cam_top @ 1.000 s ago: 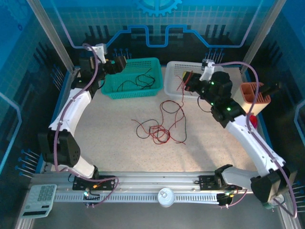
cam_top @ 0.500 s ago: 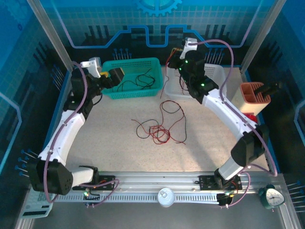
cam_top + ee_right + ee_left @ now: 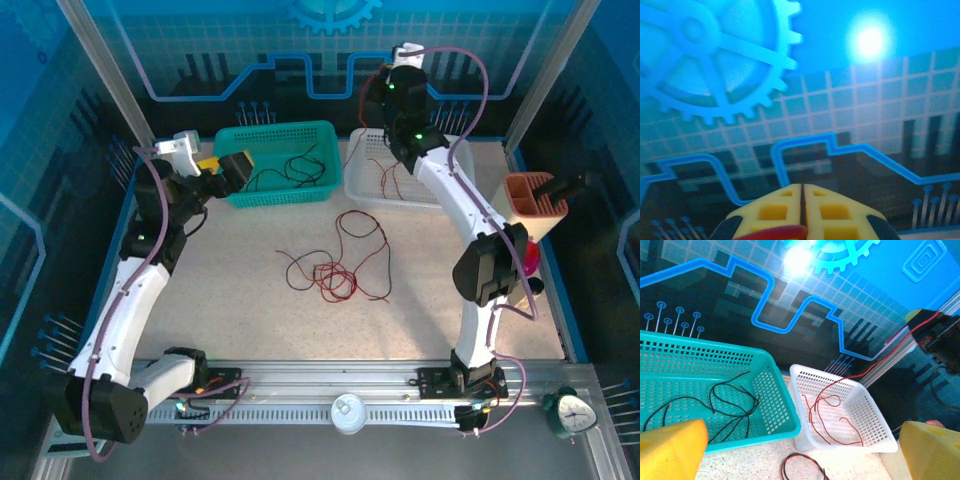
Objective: Untangle the cables
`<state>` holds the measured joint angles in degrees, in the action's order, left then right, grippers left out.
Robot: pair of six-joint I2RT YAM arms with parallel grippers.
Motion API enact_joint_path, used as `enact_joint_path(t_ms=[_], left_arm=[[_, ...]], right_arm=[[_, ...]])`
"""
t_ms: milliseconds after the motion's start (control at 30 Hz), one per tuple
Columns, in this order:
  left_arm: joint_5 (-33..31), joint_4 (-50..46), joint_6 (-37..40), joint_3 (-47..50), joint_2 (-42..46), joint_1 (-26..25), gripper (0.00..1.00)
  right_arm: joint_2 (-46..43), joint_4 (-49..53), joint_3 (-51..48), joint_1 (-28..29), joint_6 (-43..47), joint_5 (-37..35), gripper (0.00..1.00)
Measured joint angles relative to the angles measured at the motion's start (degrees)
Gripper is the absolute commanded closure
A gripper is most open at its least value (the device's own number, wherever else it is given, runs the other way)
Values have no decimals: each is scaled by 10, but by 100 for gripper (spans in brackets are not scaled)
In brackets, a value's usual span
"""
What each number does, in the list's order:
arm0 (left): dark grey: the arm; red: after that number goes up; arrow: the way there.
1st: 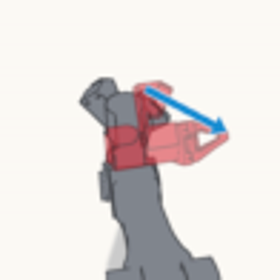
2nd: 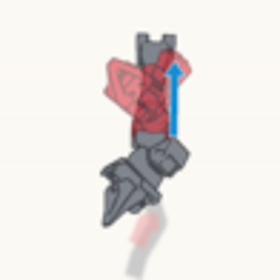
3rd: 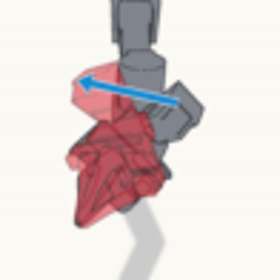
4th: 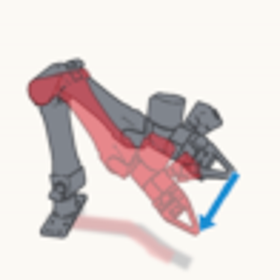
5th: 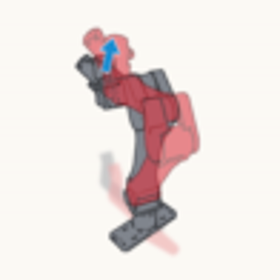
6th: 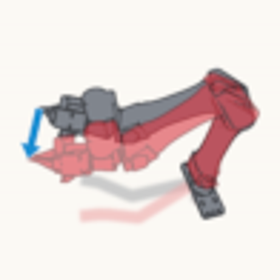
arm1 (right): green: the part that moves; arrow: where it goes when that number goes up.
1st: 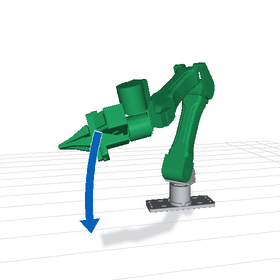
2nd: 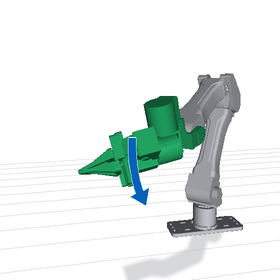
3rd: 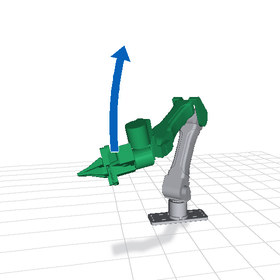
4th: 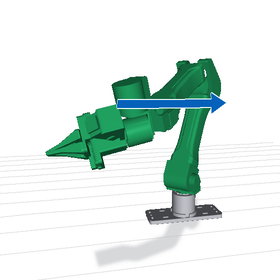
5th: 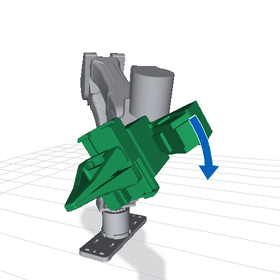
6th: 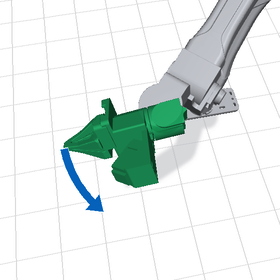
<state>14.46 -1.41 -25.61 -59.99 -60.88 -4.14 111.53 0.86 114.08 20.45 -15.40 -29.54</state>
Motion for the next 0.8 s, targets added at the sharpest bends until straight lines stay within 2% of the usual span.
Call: enact_joint_path(t_ms=[333,467,500,533,633,800], left_arm=[[4,0,-15,0,2,-24,1],[4,-2,-15,0,2,-32,1],[4,-4,-15,0,2,-33,1],[4,-6,-15,0,2,-35,1],[4,-13,-14,0,2,-39,1],[4,-13,-14,-2,1,-46,1]], right_arm=[[66,81,1,-57,-3,16,100],[133,166,49,-77,-26,37,100],[152,190,63,-84,-35,45,97],[168,212,71,-91,-43,53,89],[196,268,77,-113,-71,72,58],[200,318,76,-135,-98,81,37]])
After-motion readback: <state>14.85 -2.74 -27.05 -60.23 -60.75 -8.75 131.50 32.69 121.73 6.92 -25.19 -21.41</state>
